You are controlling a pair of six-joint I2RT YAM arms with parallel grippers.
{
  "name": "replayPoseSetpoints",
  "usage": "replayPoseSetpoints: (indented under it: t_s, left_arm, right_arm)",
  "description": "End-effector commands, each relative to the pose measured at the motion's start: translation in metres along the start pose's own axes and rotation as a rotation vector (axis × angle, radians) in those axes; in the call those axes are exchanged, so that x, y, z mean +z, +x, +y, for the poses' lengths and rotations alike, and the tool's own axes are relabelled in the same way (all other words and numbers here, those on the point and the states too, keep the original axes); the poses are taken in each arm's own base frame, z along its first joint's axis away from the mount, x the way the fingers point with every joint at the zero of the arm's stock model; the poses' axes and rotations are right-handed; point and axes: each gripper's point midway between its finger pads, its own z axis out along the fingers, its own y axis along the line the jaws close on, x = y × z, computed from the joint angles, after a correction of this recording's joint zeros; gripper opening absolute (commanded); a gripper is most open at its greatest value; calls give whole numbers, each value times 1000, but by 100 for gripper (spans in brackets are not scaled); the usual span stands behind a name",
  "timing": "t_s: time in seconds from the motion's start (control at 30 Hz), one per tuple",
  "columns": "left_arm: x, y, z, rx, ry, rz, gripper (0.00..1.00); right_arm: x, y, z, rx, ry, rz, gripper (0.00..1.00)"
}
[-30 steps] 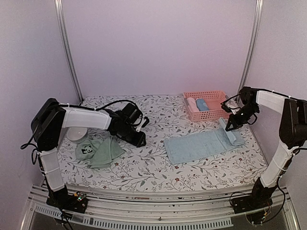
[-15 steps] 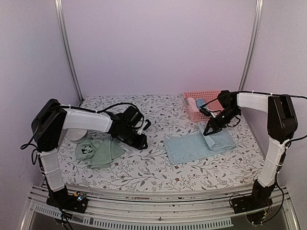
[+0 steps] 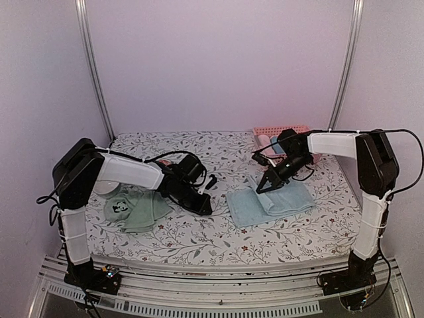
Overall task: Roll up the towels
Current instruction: Fold the towel at the center of the board.
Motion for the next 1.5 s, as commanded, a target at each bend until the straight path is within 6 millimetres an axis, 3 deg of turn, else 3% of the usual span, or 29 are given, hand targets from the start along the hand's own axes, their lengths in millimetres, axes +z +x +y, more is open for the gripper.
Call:
replayPoseSetpoints:
  t_s: [0.0, 0.37, 0.7, 1.2, 1.3, 1.47]
  left_arm:
    - [13, 2, -15, -23, 70, 12, 17]
    - [20, 3, -24, -43, 137, 10, 16]
    - [23, 1, -33, -43, 195, 7, 14]
    - [24, 6, -26, -52, 161, 15, 12]
    - [24, 5, -24, -55, 151, 13, 12]
    - [21, 1, -18, -57, 122, 1, 12]
  right_arm:
    - [21, -8, 16, 15, -64, 11, 2]
    - [49, -12, 17, 56, -74, 60, 3]
    - [34, -21, 37, 15, 10, 15, 3]
    - [60, -3, 50, 44, -67, 80, 4]
    - [65, 0, 53, 45, -91, 97, 7]
    - [66, -1, 60, 20, -112, 113, 22]
